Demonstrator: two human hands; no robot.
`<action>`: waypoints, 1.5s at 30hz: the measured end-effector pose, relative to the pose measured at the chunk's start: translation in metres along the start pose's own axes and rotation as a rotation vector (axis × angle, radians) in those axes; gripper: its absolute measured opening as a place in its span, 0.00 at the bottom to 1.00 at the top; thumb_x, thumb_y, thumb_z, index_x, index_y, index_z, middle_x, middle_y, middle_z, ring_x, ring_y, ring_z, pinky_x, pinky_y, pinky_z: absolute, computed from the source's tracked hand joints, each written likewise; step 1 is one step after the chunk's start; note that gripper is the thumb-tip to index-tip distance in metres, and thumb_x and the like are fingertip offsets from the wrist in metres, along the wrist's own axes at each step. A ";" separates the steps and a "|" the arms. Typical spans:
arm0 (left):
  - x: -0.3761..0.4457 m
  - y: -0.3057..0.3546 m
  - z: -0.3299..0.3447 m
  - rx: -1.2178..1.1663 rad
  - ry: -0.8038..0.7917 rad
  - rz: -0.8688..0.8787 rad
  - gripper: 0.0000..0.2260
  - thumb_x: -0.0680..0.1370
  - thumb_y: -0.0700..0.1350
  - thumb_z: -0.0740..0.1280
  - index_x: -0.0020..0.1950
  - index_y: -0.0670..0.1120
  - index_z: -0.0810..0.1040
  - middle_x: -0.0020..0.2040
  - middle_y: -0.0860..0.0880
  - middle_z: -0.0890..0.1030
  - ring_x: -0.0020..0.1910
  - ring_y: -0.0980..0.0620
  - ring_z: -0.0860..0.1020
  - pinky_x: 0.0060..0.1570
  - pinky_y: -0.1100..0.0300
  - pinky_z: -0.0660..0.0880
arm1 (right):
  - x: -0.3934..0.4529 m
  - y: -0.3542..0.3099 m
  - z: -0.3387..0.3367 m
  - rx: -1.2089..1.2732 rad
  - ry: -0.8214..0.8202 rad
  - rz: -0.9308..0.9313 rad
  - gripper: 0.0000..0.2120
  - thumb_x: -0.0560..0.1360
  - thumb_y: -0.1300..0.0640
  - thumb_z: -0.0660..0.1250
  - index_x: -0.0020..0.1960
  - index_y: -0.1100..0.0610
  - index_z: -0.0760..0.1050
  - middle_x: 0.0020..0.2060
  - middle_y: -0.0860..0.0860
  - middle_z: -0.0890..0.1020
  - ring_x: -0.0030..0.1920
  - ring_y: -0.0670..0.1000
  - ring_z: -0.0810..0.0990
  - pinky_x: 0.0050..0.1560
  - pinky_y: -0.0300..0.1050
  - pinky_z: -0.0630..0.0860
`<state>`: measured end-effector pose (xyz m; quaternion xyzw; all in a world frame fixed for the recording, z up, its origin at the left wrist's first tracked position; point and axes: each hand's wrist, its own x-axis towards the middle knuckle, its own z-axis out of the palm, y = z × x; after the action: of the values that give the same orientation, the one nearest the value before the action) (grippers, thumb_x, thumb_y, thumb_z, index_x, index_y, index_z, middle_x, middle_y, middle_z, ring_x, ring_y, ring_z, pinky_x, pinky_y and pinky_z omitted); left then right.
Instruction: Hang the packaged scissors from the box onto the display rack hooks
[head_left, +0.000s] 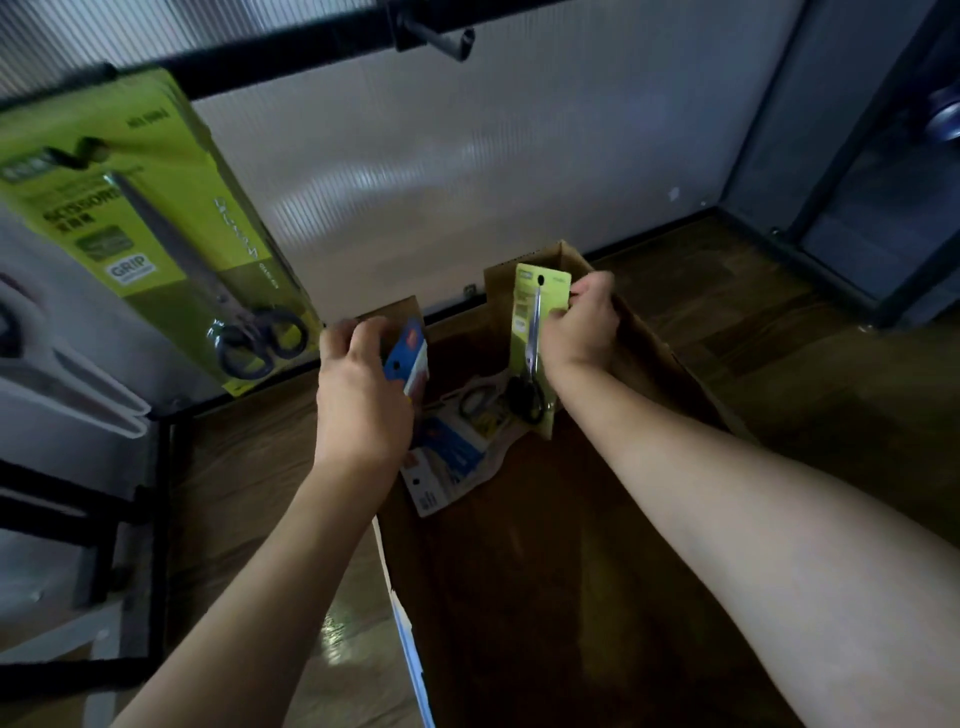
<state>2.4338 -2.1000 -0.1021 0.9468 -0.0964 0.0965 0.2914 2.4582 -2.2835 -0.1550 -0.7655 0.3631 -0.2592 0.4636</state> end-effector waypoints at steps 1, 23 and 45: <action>0.001 -0.002 -0.002 0.027 -0.025 -0.050 0.22 0.74 0.35 0.67 0.68 0.39 0.71 0.68 0.40 0.68 0.65 0.43 0.68 0.61 0.57 0.68 | -0.002 -0.004 -0.002 0.017 -0.038 0.007 0.14 0.74 0.68 0.62 0.59 0.60 0.69 0.56 0.56 0.77 0.56 0.54 0.77 0.50 0.40 0.73; 0.003 0.037 -0.153 0.061 0.151 0.071 0.07 0.76 0.44 0.68 0.53 0.46 0.82 0.46 0.49 0.80 0.44 0.52 0.75 0.36 0.61 0.68 | -0.039 -0.112 -0.039 0.089 -0.458 -0.719 0.11 0.78 0.55 0.65 0.50 0.63 0.79 0.42 0.56 0.83 0.41 0.54 0.81 0.41 0.48 0.76; -0.023 -0.005 -0.245 -0.172 0.217 -0.149 0.08 0.76 0.44 0.68 0.46 0.58 0.74 0.37 0.64 0.69 0.36 0.63 0.69 0.32 0.71 0.64 | -0.115 -0.195 -0.021 0.351 -0.738 -0.667 0.11 0.78 0.53 0.63 0.52 0.59 0.78 0.45 0.61 0.83 0.47 0.63 0.80 0.49 0.65 0.77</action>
<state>2.3822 -1.9531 0.0883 0.9070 -0.0016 0.1676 0.3864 2.4352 -2.1435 0.0221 -0.7908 -0.1366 -0.1628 0.5740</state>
